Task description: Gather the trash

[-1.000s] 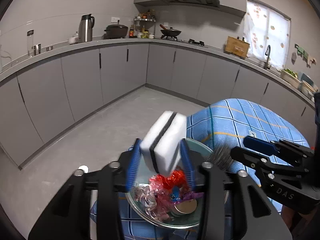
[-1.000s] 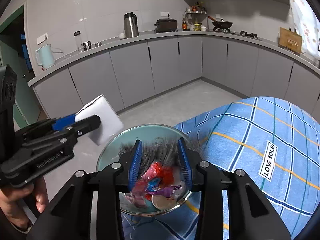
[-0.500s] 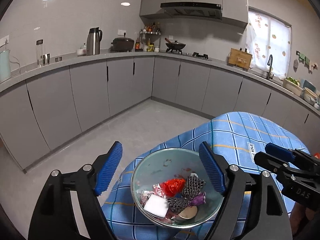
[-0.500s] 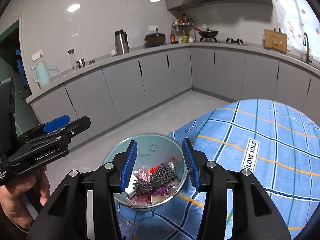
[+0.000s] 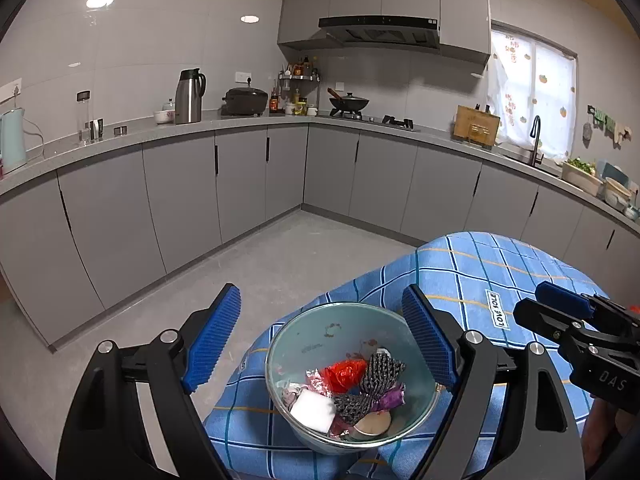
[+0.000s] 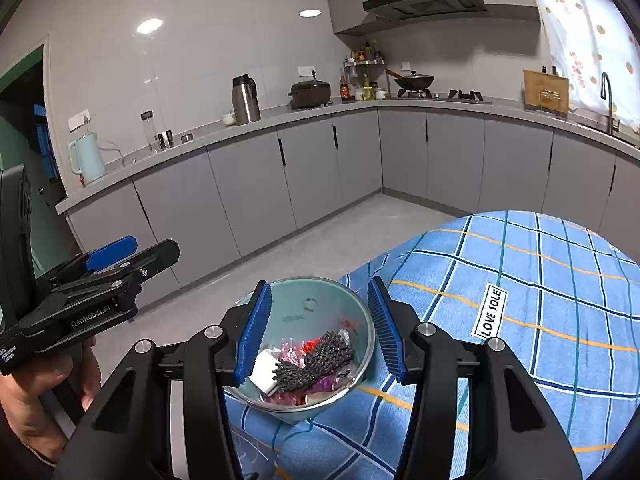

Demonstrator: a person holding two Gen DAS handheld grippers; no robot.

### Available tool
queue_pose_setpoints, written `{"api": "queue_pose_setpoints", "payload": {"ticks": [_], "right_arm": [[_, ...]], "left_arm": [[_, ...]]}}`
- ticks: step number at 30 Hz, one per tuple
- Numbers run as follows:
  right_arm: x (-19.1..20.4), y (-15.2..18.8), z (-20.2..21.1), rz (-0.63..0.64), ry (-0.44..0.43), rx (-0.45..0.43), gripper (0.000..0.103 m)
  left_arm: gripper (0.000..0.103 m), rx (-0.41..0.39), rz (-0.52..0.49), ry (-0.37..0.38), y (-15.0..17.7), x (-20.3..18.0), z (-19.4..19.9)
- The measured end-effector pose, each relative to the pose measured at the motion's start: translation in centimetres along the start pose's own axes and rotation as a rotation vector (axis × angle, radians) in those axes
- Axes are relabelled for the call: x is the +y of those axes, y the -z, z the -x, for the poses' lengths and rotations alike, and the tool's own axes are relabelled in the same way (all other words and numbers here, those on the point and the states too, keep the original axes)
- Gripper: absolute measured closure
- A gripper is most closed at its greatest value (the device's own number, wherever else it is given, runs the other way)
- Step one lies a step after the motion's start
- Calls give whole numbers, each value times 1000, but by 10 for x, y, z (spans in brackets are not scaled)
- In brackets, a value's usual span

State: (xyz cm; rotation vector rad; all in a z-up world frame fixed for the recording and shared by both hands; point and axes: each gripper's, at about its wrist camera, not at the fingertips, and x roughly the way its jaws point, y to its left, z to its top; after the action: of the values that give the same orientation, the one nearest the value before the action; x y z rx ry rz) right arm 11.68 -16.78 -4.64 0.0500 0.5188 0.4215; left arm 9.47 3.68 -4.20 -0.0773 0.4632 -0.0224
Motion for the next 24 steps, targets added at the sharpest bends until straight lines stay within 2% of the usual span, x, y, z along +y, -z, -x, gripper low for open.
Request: {"api": "queue_pose_setpoints", "payload": {"ticks": [24], "right_arm": [[2,-1,0,-7,-9,0,51]], "left_arm": [[21,0,-3,1,-2,1,3]]}}
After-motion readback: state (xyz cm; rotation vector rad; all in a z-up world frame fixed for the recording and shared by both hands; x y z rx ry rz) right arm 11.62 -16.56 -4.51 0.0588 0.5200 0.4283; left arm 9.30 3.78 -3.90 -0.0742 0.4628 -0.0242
